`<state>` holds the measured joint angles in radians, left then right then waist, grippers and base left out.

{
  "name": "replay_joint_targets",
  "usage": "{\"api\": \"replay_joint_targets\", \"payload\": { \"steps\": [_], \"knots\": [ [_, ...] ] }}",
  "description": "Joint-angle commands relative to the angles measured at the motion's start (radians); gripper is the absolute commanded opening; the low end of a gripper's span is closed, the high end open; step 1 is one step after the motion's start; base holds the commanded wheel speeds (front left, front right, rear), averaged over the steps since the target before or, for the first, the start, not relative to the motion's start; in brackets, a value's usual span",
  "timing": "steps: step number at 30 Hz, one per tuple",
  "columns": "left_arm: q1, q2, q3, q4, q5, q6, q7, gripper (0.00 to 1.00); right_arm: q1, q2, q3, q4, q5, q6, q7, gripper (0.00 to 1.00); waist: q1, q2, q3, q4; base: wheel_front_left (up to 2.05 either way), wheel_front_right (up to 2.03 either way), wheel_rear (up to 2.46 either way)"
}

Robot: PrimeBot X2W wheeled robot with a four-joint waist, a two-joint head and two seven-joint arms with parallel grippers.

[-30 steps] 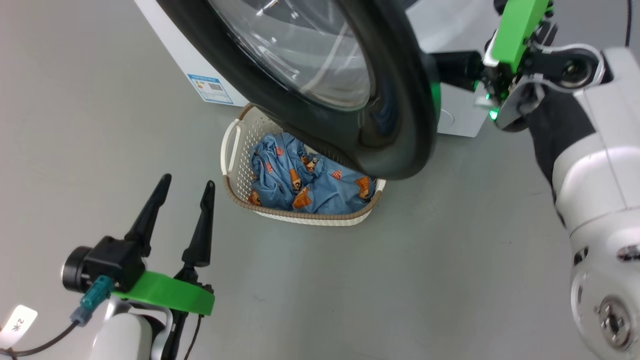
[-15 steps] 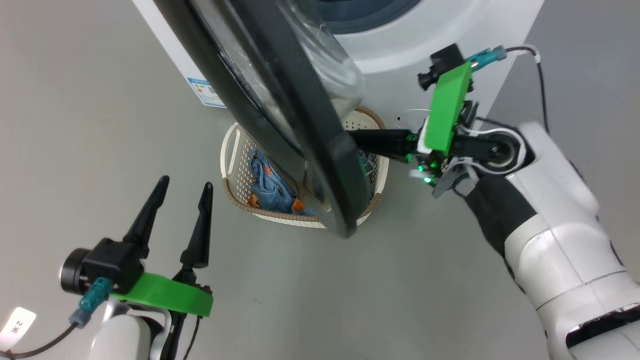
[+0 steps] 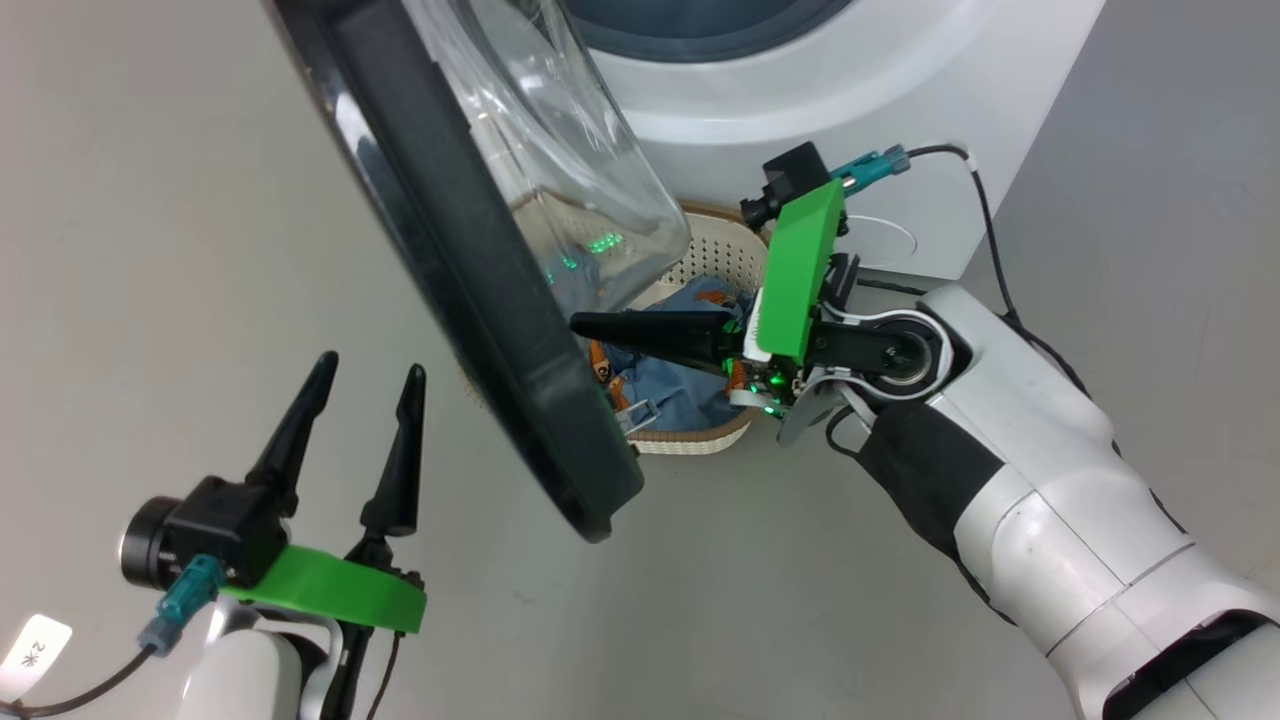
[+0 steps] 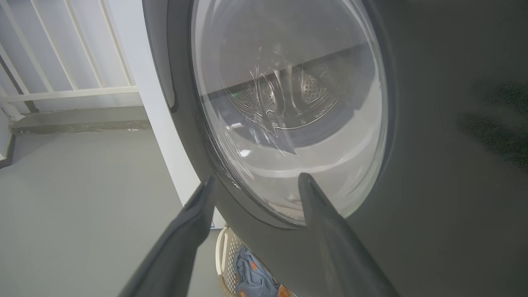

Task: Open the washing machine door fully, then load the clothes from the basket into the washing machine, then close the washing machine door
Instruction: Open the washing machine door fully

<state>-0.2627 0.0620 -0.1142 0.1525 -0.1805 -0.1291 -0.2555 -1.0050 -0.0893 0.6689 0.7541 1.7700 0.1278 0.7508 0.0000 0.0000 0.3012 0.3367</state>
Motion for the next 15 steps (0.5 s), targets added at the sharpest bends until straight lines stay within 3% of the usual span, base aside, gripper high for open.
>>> {"api": "replay_joint_targets", "payload": {
  "steps": [1,15],
  "knots": [
    [-0.004,0.021,0.039,-0.023,0.008,-0.002,-0.006,1.00,-0.017,0.039,0.024,-0.029,0.022,0.003,-0.009,0.00,0.0000,0.0000,-0.001,0.001,0.00,0.00,0.00],
    [0.006,0.024,0.048,-0.016,0.013,-0.002,-0.006,1.00,-0.073,0.036,0.217,-0.014,0.205,0.003,-0.118,0.00,0.0000,0.0000,-0.019,-0.008,0.00,0.00,0.00]
  ]
}}
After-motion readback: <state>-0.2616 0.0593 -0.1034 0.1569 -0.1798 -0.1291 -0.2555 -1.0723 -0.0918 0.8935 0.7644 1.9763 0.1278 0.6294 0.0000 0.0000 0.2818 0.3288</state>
